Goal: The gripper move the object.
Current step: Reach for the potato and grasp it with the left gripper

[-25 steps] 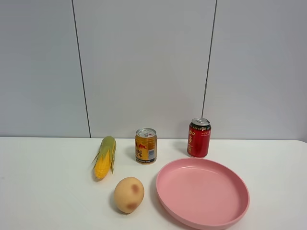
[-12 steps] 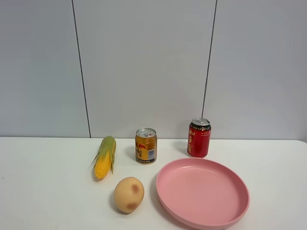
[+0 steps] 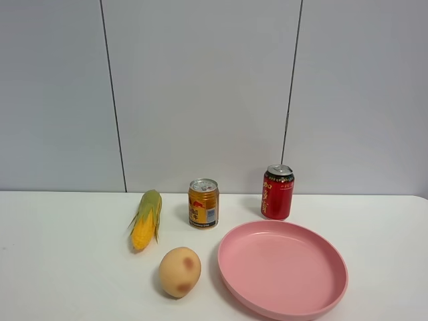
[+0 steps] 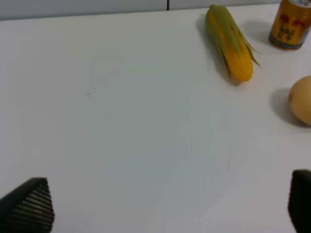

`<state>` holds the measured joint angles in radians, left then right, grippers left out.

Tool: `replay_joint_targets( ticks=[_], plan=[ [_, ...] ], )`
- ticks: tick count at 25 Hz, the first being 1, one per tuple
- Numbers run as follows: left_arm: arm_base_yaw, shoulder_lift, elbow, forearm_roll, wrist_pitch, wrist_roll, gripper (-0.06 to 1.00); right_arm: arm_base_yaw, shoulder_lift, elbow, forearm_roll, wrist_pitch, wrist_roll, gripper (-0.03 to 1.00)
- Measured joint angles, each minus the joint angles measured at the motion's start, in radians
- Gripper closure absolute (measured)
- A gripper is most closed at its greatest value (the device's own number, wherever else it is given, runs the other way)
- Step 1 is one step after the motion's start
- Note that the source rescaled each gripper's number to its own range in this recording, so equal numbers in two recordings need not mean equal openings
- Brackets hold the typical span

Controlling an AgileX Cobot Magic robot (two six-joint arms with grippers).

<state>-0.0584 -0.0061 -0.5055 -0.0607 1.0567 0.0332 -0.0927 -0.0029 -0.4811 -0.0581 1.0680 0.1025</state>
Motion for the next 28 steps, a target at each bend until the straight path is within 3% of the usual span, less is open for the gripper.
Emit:
replay_joint_targets(
  ticks=[4, 8, 13, 19, 21, 24, 28],
  plan=[
    [0.000, 0.048, -0.040, -0.071, 0.011, -0.008, -0.06, 0.000, 0.000, 0.000, 0.000, 0.000, 0.000, -0.03],
    [0.000, 0.212, -0.205, -0.178, -0.027, 0.073, -0.06, 0.000, 0.000, 0.000, 0.000, 0.000, 0.000, -0.03],
    [0.000, 0.498, -0.457, -0.352, -0.124, 0.340, -0.06, 0.000, 0.000, 0.000, 0.000, 0.000, 0.000, -0.03],
    [0.000, 0.828, -0.640, -0.592, -0.121, 0.767, -0.06, 0.000, 0.000, 0.000, 0.000, 0.000, 0.000, -0.03],
    [0.000, 0.936, -0.671, -0.644, -0.095, 0.847, -0.06, 0.000, 0.000, 0.000, 0.000, 0.000, 0.000, -0.03],
    [-0.039, 1.132, -0.722, -0.638, -0.022, 0.876, -0.06, 0.000, 0.000, 0.000, 0.000, 0.000, 0.000, -0.03],
    [-0.146, 1.361, -0.805, -0.547, 0.058, 0.835, -0.06, 0.000, 0.000, 0.000, 0.000, 0.000, 0.000, -0.03]
  ],
)
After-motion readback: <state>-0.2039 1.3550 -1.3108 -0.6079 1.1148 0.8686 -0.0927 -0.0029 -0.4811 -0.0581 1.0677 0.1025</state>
